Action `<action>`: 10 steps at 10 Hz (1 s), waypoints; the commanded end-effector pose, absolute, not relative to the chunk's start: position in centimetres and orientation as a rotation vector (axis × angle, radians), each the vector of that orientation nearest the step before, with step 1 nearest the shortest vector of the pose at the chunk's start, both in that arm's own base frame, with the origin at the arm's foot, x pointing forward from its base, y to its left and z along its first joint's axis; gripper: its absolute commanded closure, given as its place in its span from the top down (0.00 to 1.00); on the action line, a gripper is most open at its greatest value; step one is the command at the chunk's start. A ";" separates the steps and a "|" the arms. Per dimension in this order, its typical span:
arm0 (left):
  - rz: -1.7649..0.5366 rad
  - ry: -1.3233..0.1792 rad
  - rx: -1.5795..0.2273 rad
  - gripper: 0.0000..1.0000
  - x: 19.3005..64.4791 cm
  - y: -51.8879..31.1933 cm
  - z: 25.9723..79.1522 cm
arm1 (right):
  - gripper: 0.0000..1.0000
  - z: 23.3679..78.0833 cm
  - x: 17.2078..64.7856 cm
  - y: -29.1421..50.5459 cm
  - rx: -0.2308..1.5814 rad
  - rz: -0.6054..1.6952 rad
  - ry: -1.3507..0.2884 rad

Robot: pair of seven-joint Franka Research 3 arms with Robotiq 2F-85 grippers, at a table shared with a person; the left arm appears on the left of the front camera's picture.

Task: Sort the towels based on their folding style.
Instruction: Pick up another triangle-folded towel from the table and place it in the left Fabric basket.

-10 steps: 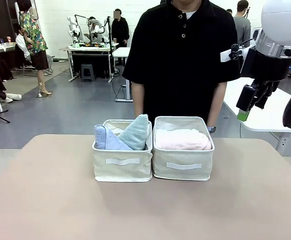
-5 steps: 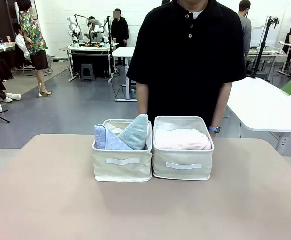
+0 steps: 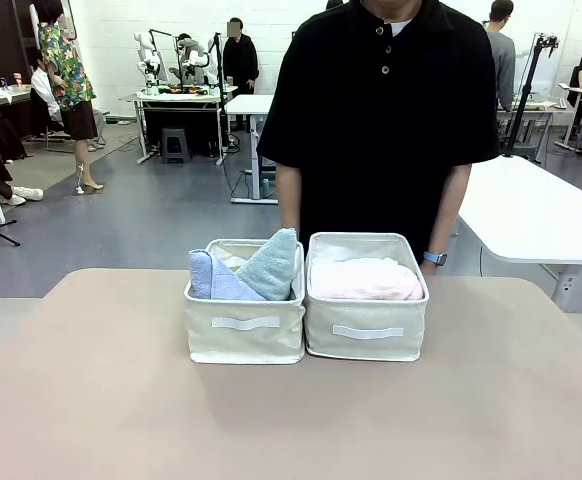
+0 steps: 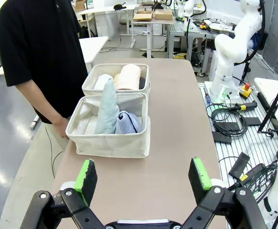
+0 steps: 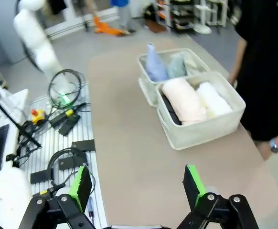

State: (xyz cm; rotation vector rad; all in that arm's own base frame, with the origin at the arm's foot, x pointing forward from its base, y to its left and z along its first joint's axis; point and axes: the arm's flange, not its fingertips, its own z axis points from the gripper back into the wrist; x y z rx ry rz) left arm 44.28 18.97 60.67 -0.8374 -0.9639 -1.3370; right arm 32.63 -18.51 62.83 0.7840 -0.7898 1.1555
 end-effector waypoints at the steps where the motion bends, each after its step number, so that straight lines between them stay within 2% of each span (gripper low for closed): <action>1: -1.352 -0.986 -0.838 1.00 44.0 19.0 60.7 | 1.00 62.7 33.7 -20.8 0.826 1.206 -0.840; 4: -1.352 -0.986 -0.838 1.00 44.0 19.0 60.7 | 1.00 62.6 33.2 -22.4 0.852 1.139 -0.964; 5: -1.352 -0.986 -0.838 1.00 44.0 19.0 60.7 | 1.00 63.1 33.8 -22.3 0.818 0.893 -1.017; 6: -1.352 -0.986 -0.838 1.00 44.0 19.0 60.7 | 1.00 62.0 33.1 -22.5 0.839 1.166 -0.931; 10: -1.352 -0.986 -0.838 1.00 44.0 19.0 60.7 | 1.00 62.0 33.1 -22.5 0.839 1.166 -0.931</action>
